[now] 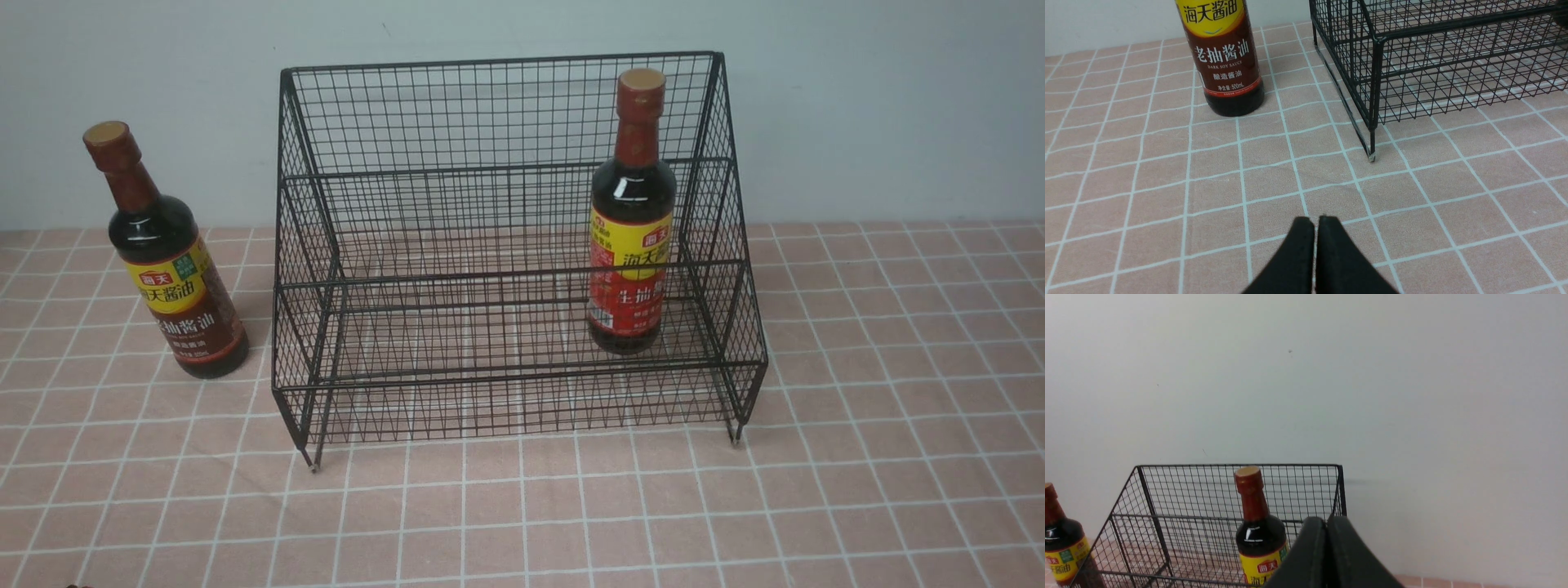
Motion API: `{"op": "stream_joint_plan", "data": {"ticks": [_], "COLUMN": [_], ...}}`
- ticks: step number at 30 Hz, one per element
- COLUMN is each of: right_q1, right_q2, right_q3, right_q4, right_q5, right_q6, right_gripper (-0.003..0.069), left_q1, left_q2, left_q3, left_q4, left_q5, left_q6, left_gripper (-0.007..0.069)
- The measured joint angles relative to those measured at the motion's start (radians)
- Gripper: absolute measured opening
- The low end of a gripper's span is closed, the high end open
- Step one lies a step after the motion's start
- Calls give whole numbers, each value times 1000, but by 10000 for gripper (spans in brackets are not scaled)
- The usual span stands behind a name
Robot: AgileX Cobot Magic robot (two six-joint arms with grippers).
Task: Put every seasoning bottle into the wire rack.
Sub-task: Use the left arm to grab the condiment bottle closest to it
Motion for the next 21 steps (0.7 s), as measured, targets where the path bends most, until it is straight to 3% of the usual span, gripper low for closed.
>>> {"op": "stream_joint_plan", "data": {"ticks": [12, 15, 21], "right_q1": [-6, -45, -152], "right_q2": [-51, -141, -302], "right_q3": [269, 398, 586], "right_q4": [-31, -44, -50], "right_q5": [-370, -452, -466], "right_q6": [-33, -34, -32], "right_gripper": [-13, -13, -13], "left_q1": [0, 0, 0], "left_q2": [0, 0, 0], "left_q3": [0, 0, 0], "left_q4": [0, 0, 0], "left_q5": [0, 0, 0], "left_q6": [0, 0, 0], "left_gripper": [-7, -7, -7]}}
